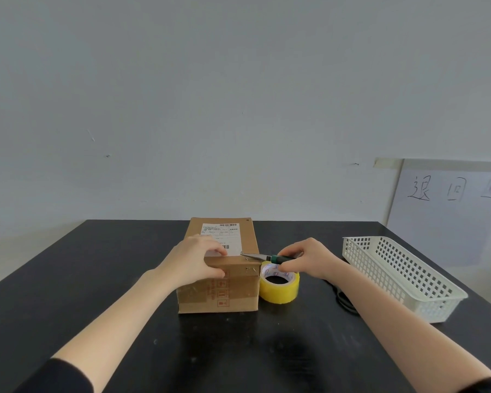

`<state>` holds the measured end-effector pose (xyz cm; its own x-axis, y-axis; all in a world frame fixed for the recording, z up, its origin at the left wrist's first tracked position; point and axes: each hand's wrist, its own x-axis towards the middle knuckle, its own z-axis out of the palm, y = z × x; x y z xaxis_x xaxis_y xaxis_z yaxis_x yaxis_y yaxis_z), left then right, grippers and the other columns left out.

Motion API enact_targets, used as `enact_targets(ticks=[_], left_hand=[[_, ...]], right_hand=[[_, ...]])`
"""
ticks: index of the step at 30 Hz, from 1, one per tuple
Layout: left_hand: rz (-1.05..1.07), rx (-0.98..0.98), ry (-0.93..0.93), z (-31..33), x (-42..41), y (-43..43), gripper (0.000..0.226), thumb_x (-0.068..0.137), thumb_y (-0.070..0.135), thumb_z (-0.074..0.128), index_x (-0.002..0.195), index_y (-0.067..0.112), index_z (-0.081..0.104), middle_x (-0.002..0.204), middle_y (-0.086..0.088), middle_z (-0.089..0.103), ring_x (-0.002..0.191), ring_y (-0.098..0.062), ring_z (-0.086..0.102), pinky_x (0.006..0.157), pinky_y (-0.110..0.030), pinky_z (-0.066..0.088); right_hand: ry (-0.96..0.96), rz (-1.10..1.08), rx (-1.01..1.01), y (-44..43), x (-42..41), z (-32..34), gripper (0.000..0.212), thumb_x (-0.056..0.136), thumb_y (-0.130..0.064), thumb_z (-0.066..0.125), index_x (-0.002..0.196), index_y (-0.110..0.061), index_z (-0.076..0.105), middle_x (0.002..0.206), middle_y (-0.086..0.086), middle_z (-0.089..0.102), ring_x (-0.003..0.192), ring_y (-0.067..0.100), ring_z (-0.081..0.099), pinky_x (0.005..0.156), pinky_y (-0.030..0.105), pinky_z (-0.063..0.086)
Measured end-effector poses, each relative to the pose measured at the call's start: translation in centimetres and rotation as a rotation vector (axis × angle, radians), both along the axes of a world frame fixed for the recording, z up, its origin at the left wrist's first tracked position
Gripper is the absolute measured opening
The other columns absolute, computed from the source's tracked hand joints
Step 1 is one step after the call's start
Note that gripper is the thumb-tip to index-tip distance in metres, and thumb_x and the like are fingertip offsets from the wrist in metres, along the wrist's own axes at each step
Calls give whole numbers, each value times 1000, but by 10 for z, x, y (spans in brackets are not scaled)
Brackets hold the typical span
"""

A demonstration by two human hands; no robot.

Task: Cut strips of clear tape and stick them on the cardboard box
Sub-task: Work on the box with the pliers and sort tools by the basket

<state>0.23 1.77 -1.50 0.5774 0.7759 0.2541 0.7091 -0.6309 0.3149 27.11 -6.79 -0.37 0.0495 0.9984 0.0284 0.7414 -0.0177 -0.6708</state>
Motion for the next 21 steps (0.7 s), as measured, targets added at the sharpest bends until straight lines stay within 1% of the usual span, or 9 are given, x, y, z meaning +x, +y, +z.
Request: enact_targets(ticks=[3,8,13,15,18,21], left_hand=[[0,-2,2,1,0,-1,42,77,46,75,117,38,64,133,16,54,125,-9,44,100,-33,39],[9,-4,-12,-1,0,0,42,77,45,75,116,38,64,133,16,54,125,-8,44,99,-32,40],[12,-5,-10,-2,1,1,42,77,45,75,117,39,64,134,16,54,126,-8,44,99,-32,41],[12,-5,-9,-2,0,2,42,77,45,75,116,39,64,133,17,54,125,-8,44,98,-32,41],[10,-2,-12,-2,1,1,42,77,46,75,117,38,64,132,16,55,123,-7,45,97,-30,41],[11,5,-14,-2,1,0,43,77,46,74,118,37,64,132,16,55,122,-7,47,97,-30,42]], right_hand=[[16,-9,6,0,0,-3,26,81,-26,72,105,-20,75,92,0,71,88,13,61,75,24,51],[66,-30,11,0,-1,-9,26,79,-28,73,104,-21,76,93,0,72,93,17,64,80,28,55],[55,-20,7,1,-1,-9,25,80,-29,73,104,-20,75,94,1,72,92,16,64,78,26,55],[6,15,-13,2,0,-5,25,80,-29,73,104,-20,74,94,2,71,91,16,63,77,26,53],[-118,68,-34,6,3,10,26,76,-32,74,102,-23,72,93,0,71,88,15,64,79,29,53],[-230,117,-61,10,3,28,25,74,-30,73,98,-22,73,86,3,69,72,10,56,68,27,47]])
